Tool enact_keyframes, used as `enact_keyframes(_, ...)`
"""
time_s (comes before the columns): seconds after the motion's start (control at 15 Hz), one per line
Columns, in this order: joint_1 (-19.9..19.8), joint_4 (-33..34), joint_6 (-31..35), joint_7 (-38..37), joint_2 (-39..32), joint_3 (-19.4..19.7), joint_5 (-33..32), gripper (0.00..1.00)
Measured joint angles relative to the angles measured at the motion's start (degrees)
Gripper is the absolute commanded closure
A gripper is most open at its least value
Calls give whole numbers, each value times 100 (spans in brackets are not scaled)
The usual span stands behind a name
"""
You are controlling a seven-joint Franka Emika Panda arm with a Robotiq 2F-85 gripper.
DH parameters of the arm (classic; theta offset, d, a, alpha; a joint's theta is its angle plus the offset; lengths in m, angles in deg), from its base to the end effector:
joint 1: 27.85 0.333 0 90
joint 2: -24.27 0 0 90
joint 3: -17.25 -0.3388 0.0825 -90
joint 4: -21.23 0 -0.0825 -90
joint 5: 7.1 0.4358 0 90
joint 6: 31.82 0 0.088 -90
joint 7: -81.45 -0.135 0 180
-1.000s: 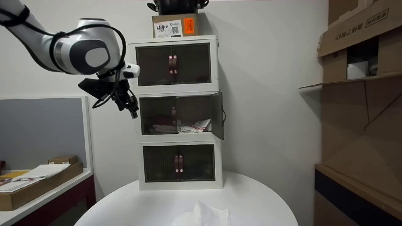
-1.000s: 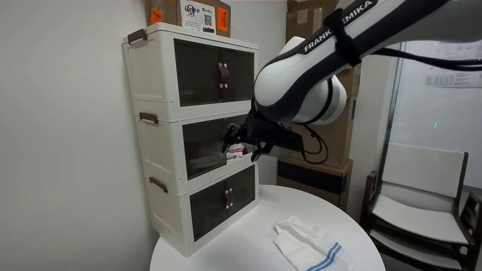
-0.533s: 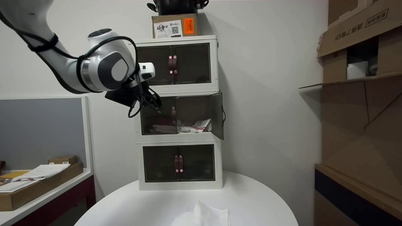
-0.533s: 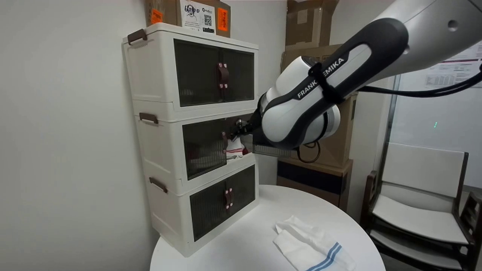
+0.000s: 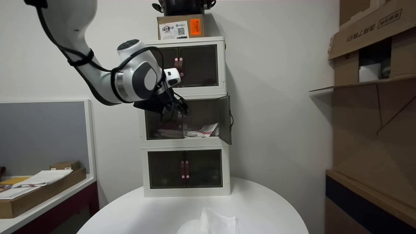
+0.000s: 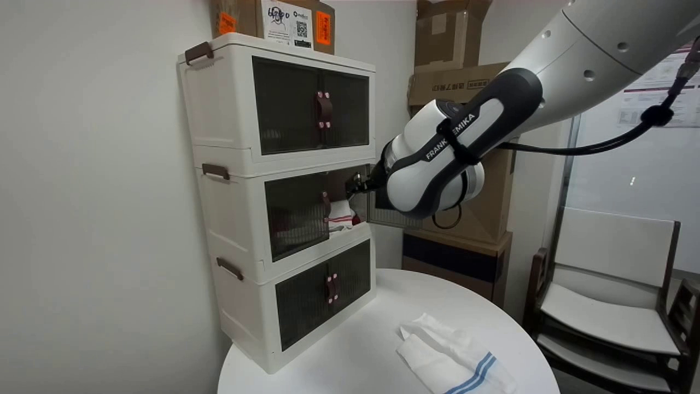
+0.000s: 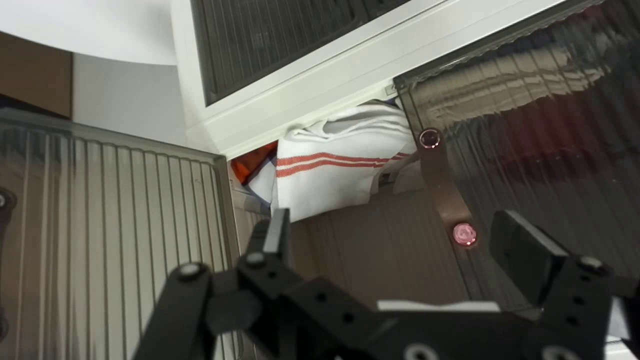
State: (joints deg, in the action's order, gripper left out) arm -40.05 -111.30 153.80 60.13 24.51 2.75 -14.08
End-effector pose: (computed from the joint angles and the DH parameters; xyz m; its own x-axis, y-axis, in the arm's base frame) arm 0.6183 0.0372 0.4292 0.5910 -0.2239 0.7750 -0.1002 -0.9737 -0.2049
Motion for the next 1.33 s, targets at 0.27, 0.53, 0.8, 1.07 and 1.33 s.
enact_keyframes(0.27,-89,237,0,-27,-85,164,-824,0)
enact_keyframes(0.53,-87,399,-1,-442,-81,307,-1648,0)
enact_keyframes(0.8,-74,646,-66,-1457,-74,337,-2441,0)
enact_keyframes(1.07,-68,905,-511,-2985,-57,383,-3783,0)
enact_keyframes(1.33,129,1037,-1312,-4735,-101,199,-5139,0)
